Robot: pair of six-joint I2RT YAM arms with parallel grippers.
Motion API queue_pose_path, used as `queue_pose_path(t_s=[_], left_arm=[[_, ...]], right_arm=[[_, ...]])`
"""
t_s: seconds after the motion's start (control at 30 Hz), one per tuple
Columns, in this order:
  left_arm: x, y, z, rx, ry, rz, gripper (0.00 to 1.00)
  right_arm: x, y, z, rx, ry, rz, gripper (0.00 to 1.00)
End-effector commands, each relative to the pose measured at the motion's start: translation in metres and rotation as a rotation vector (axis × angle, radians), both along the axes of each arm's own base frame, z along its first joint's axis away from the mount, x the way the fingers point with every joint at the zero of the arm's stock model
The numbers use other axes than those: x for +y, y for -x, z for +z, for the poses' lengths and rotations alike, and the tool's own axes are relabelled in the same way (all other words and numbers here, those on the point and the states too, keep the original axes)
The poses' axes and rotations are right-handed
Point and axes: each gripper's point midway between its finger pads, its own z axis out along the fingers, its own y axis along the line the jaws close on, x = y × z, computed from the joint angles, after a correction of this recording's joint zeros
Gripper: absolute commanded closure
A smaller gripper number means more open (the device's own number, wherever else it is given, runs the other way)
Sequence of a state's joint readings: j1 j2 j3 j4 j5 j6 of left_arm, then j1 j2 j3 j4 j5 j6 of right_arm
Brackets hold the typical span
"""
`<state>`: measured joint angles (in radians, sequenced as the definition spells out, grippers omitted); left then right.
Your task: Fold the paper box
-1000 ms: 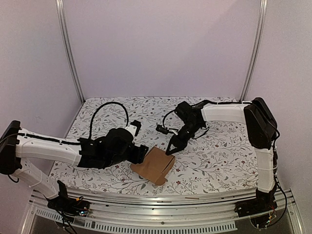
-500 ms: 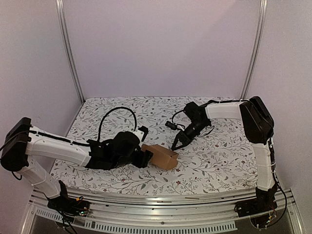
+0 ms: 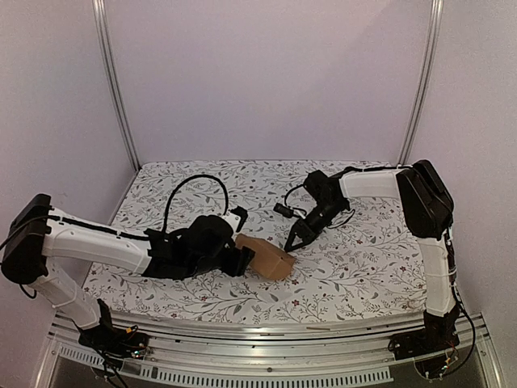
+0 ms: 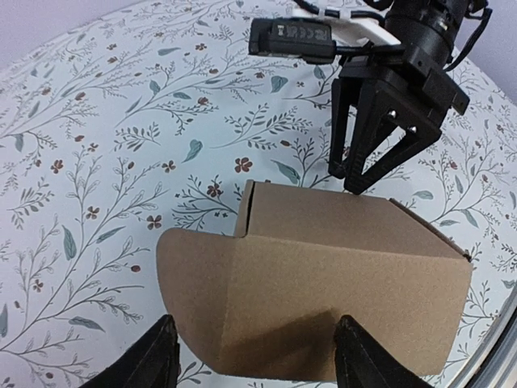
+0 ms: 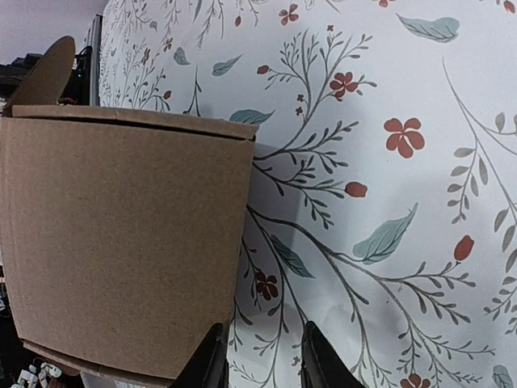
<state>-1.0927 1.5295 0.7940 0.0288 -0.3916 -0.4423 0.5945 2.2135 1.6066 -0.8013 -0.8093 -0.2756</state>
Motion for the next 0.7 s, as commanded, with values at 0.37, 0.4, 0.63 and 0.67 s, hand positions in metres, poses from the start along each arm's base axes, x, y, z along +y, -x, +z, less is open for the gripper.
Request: queue_pose_path(t_s=[0.37, 0.4, 0.63, 0.67], left_arm=[[0.099, 0.018, 0.034, -0.040, 0.059, 0.234, 0.32], [0.105, 0.021, 0.028, -0.016, 0.064, 0.259, 0.33], [0.140, 0.040, -0.007, 0.083, 0.086, 0.366, 0.34], [0.146, 0.041, -0.007, 0.080, 0.075, 0.384, 0.34]], right_arm=[[-0.012, 0.005, 0.054, -0.168, -0.005, 0.025, 0.64], [-0.012, 0.003, 0.056, -0.185, 0.000, 0.025, 0.64], [0.015, 0.014, 0.079, -0.419, 0.052, 0.138, 0.63], [0.022, 0.018, 0.079, -0.425, 0.048, 0.157, 0.64]])
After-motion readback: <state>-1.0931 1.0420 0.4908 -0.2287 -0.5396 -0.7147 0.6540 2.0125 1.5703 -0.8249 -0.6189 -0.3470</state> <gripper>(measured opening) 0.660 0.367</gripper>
